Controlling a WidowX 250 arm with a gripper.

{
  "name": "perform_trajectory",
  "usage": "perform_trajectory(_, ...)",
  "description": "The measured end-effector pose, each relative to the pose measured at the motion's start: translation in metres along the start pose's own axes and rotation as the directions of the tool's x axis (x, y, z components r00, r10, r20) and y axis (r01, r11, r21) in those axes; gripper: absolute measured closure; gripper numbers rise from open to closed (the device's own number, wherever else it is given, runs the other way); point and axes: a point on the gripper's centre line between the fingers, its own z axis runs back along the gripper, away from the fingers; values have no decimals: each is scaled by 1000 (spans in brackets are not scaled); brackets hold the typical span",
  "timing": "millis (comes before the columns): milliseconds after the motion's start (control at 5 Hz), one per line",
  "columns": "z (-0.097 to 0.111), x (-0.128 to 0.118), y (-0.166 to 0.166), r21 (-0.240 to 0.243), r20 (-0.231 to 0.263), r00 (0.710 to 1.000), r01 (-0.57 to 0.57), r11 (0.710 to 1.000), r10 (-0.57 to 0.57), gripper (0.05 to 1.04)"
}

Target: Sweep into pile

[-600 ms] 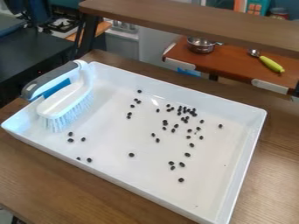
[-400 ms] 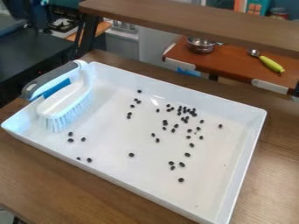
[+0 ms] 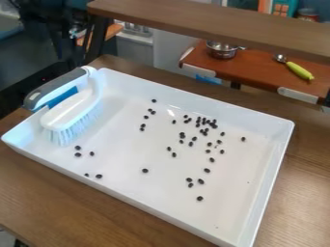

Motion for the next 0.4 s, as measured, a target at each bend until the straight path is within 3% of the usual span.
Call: perform_trajectory(400,-34,3,14,41,-22,1000,-9,999,10,82)
